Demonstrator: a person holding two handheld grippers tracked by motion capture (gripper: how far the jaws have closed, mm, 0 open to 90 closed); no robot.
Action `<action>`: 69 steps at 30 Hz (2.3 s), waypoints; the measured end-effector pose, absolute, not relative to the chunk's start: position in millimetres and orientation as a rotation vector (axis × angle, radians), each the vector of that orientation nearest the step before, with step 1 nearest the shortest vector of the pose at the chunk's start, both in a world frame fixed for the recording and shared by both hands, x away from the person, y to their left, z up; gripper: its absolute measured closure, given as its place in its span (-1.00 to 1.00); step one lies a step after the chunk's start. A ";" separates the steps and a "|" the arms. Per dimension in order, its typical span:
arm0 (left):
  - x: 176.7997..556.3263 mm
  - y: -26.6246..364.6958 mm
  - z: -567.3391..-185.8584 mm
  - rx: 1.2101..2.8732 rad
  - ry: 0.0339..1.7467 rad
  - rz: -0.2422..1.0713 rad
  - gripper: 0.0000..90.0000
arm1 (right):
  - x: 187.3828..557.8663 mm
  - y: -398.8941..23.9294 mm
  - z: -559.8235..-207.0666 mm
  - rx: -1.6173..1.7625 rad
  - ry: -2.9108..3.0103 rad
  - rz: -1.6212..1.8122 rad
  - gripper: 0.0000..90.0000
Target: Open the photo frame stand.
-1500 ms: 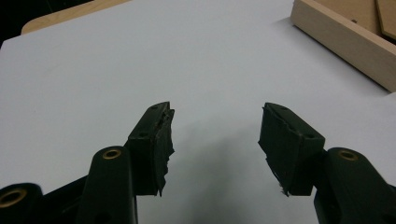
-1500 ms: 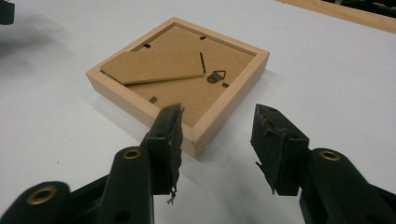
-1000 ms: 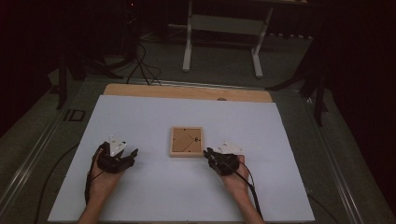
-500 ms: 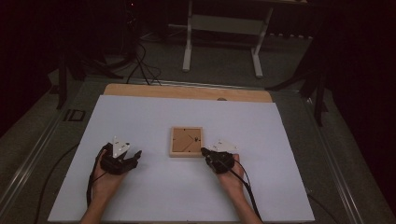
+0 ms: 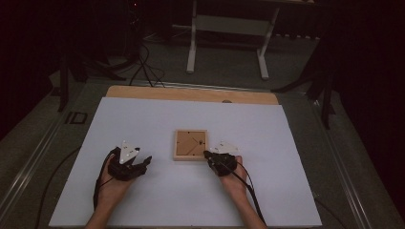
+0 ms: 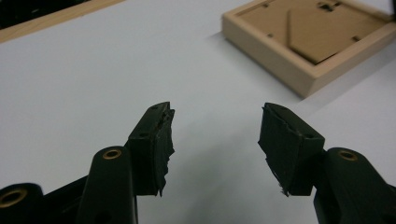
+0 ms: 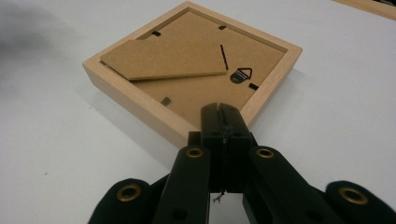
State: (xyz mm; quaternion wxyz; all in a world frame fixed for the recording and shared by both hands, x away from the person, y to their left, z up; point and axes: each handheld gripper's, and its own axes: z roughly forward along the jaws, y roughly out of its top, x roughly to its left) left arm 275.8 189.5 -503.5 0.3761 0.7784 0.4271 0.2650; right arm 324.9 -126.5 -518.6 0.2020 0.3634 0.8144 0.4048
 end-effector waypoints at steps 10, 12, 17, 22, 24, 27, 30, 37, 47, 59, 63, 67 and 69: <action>279.6 169.2 -495.9 1.996 1.042 0.618 0.00 | 325.1 -125.9 -517.8 1.009 2.281 1.117 1.00; 279.6 163.1 -495.8 2.000 1.026 0.605 0.00 | 325.0 -126.0 -517.9 1.008 2.280 1.118 1.00; 283.3 149.0 -494.9 2.019 0.998 0.595 0.00 | 324.8 -125.8 -518.0 1.007 2.278 1.115 1.00; 291.8 137.3 -493.7 2.028 0.983 0.585 0.00 | 324.6 -125.6 -518.0 1.008 2.278 1.114 1.00; 295.9 132.7 -494.5 2.039 0.979 0.582 0.00 | 324.6 -125.7 -518.0 1.007 2.278 1.114 1.00; 301.5 125.6 -496.0 2.057 0.971 0.579 0.01 | 324.5 -125.5 -518.0 1.006 2.278 1.113 1.00; 305.9 118.8 -496.2 2.065 0.957 0.580 0.08 | 324.6 -125.6 -518.0 1.006 2.278 1.113 1.00; 315.9 108.4 -497.8 2.096 0.950 0.568 0.11 | 324.4 -125.5 -518.1 1.008 2.275 1.113 1.00; 330.0 94.7 -502.6 2.152 0.957 0.528 0.05 | 323.8 -125.1 -518.4 1.005 2.270 1.112 1.00; 342.2 79.6 -506.7 2.164 0.974 0.489 0.03 | 323.0 -124.6 -518.6 1.006 2.266 1.111 1.00; 344.6 76.3 -506.5 2.162 0.985 0.486 0.04 | 322.9 -124.6 -518.7 1.005 2.266 1.110 1.00; 346.8 75.3 -506.3 2.168 0.994 0.492 0.04 | 322.6 -124.3 -518.7 1.003 2.264 1.107 1.00; 347.2 75.4 -506.6 2.173 0.997 0.494 0.04 | 322.4 -124.1 -518.7 1.003 2.264 1.105 1.00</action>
